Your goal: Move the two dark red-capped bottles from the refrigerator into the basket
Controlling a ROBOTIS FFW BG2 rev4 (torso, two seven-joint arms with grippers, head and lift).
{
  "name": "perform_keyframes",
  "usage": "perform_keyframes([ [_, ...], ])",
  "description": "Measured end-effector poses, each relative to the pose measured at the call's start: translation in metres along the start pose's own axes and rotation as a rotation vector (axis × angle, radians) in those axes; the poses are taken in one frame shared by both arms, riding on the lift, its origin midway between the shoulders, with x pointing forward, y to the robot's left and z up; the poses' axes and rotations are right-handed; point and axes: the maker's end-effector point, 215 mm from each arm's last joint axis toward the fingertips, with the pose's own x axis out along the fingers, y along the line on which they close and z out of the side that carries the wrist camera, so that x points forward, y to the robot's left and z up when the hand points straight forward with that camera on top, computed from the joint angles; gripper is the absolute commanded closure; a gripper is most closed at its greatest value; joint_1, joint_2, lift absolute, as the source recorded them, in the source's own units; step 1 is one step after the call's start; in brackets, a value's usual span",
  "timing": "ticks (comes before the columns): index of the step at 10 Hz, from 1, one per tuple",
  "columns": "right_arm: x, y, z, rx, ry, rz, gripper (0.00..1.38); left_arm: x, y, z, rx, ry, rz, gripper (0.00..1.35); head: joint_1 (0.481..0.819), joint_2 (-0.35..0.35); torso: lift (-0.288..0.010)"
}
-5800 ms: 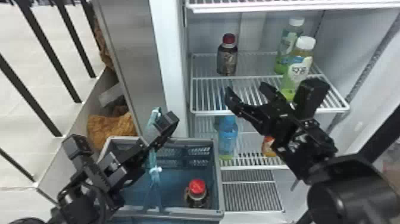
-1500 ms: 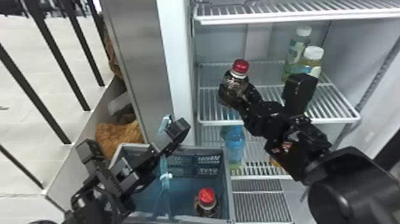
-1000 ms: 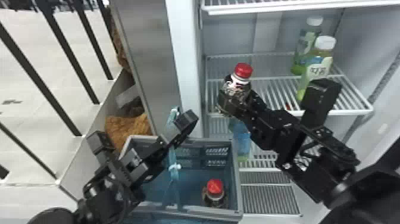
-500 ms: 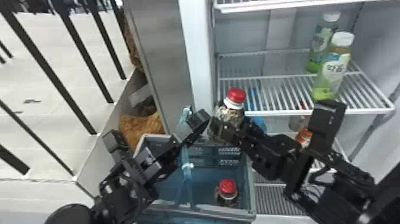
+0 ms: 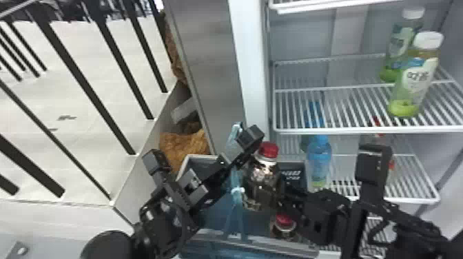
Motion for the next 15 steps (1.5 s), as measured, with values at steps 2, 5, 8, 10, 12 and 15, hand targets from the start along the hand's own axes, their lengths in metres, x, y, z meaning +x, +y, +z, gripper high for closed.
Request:
perform_keyframes([
  [2,-0.001,-0.002,-0.008,0.008,0.02,-0.006,0.09,0.0,0.0,0.0,-0.001,-0.001,-0.001,1.2,0.695,0.253,-0.034],
  [5,-0.01,-0.016,0.001,-0.007,-0.007,-0.049,0.14,0.0,0.0,0.001,0.0,-0.004,-0.002,1.2,0.695,0.23,-0.034],
  [8,-0.041,-0.043,0.032,-0.07,-0.133,-0.152,0.14,-0.001,0.0,0.001,0.0,-0.009,-0.002,1.2,0.695,0.172,-0.034],
  [10,-0.067,-0.062,0.042,-0.095,-0.216,-0.219,0.14,-0.003,0.0,0.001,-0.001,-0.012,0.001,1.2,0.695,0.125,-0.034],
  [12,-0.094,-0.078,0.05,-0.129,-0.293,-0.288,0.14,-0.003,0.001,0.0,-0.003,-0.012,0.002,1.2,0.695,0.09,-0.034],
  [15,-0.139,-0.103,0.044,-0.147,-0.372,-0.403,0.14,-0.004,0.002,0.0,-0.004,-0.014,0.005,1.2,0.695,0.015,-0.034],
])
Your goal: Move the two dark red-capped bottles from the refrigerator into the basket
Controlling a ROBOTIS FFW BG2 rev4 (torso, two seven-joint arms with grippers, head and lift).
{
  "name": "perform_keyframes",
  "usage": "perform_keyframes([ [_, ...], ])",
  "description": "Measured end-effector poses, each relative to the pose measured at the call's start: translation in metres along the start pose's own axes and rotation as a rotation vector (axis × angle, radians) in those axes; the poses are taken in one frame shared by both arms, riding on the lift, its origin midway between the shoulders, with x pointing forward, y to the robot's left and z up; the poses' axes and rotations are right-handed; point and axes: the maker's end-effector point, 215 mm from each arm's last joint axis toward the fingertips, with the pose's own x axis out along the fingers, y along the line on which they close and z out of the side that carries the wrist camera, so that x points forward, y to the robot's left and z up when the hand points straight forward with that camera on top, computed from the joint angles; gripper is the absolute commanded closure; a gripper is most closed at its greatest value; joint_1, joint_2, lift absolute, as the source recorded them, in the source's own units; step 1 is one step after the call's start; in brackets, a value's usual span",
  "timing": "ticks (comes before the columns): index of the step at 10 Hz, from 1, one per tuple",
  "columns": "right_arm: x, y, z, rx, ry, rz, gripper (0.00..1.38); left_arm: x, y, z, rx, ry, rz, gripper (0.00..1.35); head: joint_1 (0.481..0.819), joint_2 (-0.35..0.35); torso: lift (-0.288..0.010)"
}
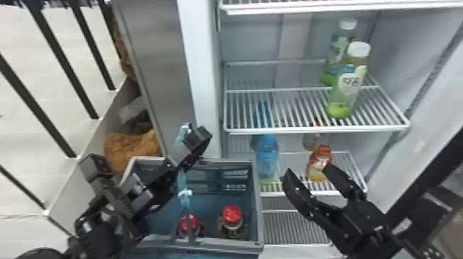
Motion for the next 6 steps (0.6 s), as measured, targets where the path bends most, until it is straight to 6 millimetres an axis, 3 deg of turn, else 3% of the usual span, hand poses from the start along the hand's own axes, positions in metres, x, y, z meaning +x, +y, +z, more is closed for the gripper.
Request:
perform_keyframes([
  [3,-0.044,-0.041,0.0,-0.069,0.007,-0.131,0.14,-0.001,0.001,0.0,-0.001,-0.003,0.002,1.2,0.695,-0.059,-0.034],
  [6,-0.083,-0.061,-0.007,-0.123,0.055,-0.212,0.15,-0.001,0.001,0.0,-0.001,-0.005,0.002,1.2,0.695,-0.119,-0.034],
])
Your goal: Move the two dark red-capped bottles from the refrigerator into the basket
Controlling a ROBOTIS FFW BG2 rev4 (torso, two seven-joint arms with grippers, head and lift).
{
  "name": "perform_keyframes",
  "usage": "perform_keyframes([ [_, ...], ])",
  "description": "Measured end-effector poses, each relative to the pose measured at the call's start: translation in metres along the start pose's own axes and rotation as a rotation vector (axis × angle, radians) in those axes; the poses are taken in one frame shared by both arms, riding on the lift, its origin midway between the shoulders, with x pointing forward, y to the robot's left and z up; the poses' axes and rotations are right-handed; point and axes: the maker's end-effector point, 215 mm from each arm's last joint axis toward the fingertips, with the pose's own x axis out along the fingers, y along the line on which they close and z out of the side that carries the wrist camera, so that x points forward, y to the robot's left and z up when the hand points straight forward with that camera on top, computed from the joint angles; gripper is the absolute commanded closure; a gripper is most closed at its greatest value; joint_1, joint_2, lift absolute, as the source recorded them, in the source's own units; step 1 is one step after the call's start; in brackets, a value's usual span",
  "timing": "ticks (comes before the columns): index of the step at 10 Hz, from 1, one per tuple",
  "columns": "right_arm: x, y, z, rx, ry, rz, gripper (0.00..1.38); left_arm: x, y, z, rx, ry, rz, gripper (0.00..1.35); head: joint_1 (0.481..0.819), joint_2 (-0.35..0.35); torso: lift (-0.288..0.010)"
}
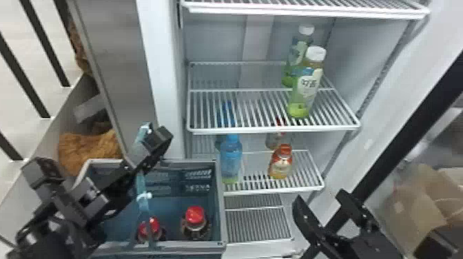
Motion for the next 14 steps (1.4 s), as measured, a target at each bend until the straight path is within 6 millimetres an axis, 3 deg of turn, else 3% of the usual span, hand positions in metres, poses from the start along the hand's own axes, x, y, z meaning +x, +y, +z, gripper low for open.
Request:
perform_keyframes([
  [4,-0.024,-0.023,0.0,-0.057,0.002,-0.069,0.15,-0.003,0.001,0.0,-0.001,-0.005,0.005,1.2,0.695,-0.165,-0.034],
  [14,-0.025,-0.027,-0.009,-0.034,0.005,-0.077,0.14,-0.003,0.001,0.001,-0.004,-0.011,0.003,1.2,0.695,-0.169,-0.034],
])
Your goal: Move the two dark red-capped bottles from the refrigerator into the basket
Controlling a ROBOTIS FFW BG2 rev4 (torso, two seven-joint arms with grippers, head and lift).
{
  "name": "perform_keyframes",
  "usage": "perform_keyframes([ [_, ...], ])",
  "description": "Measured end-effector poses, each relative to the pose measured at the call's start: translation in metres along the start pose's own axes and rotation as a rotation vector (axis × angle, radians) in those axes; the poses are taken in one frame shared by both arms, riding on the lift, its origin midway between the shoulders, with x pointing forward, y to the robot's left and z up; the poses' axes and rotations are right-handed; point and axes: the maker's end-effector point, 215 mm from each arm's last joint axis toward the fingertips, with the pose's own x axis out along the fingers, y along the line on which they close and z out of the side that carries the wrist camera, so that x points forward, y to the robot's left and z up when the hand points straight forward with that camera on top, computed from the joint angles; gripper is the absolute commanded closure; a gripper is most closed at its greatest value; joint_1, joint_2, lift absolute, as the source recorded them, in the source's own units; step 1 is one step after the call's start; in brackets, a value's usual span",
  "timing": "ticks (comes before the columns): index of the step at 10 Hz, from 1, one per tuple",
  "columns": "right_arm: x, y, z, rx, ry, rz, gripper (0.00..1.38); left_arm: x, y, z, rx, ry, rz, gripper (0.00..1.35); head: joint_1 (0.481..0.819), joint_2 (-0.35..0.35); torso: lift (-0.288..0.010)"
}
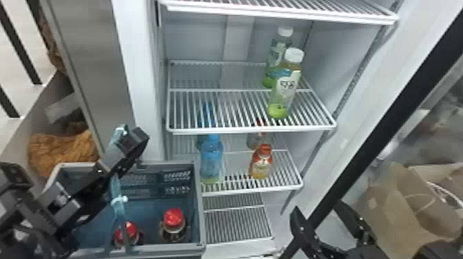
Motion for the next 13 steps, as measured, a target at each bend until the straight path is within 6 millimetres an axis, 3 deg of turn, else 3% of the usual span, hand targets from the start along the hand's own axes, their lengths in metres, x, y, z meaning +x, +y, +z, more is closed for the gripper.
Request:
perform_keyframes([
  [13,0.0019,0.0002,0.0002,0.006,-0.003,0.001,0.15,0.0016,-0.001,0.0016,0.004,0.0,-0.003,1.2,0.695,-0.167,-0.034],
])
